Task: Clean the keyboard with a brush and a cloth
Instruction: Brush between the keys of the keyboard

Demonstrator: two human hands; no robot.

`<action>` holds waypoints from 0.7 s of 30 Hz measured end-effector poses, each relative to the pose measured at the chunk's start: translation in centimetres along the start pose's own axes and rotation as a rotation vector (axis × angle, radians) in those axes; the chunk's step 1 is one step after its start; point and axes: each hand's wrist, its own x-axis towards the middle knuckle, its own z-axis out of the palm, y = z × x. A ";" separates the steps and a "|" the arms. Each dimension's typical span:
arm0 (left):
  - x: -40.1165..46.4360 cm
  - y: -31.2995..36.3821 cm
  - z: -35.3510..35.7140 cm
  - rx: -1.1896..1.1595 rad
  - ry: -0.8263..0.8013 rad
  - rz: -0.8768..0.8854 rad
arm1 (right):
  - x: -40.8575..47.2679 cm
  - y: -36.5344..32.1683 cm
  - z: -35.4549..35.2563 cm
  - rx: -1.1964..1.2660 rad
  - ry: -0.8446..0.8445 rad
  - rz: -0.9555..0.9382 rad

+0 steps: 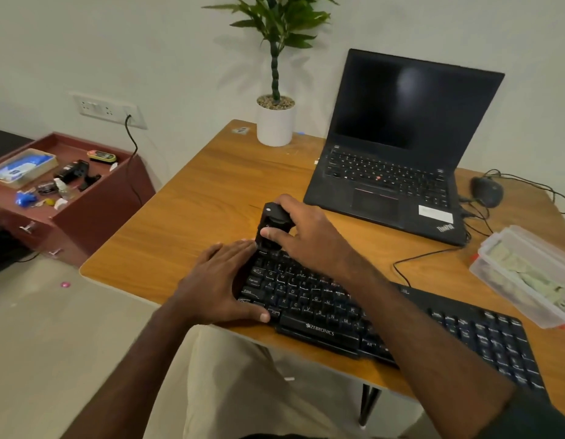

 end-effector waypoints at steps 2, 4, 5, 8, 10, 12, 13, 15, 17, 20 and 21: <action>0.0 0.0 0.0 -0.006 -0.001 0.005 | 0.4 0.5 -1.5 -0.041 -0.112 0.027; 0.0 0.0 0.0 -0.010 -0.007 0.003 | 0.7 1.1 -3.1 -0.025 -0.152 0.070; 0.1 0.0 0.0 -0.010 -0.005 0.004 | 0.8 1.2 -3.5 -0.005 -0.128 0.075; 0.1 0.1 0.0 0.003 0.008 0.004 | 0.8 0.7 -1.9 0.059 -0.023 0.030; 0.1 0.2 0.0 0.002 0.016 -0.004 | 0.4 0.2 -0.3 0.068 -0.040 -0.022; 0.0 0.2 -0.1 0.001 0.010 -0.006 | 0.2 0.3 -0.5 0.044 -0.103 -0.032; 0.0 0.2 -0.1 0.003 0.006 -0.005 | 0.4 0.5 -1.3 0.032 -0.155 -0.011; 0.1 0.2 -0.1 0.005 -0.002 -0.006 | 0.8 0.9 -2.8 -0.001 -0.219 0.026; 0.1 0.2 -0.2 0.005 -0.003 -0.009 | 1.2 0.6 -2.9 -0.018 -0.155 0.006; 0.0 0.3 -0.2 0.024 -0.002 -0.017 | 1.4 -0.7 -0.6 -0.003 -0.078 -0.081; 0.0 0.3 -0.2 0.027 -0.001 -0.021 | 1.4 -0.7 -0.1 -0.003 -0.093 -0.092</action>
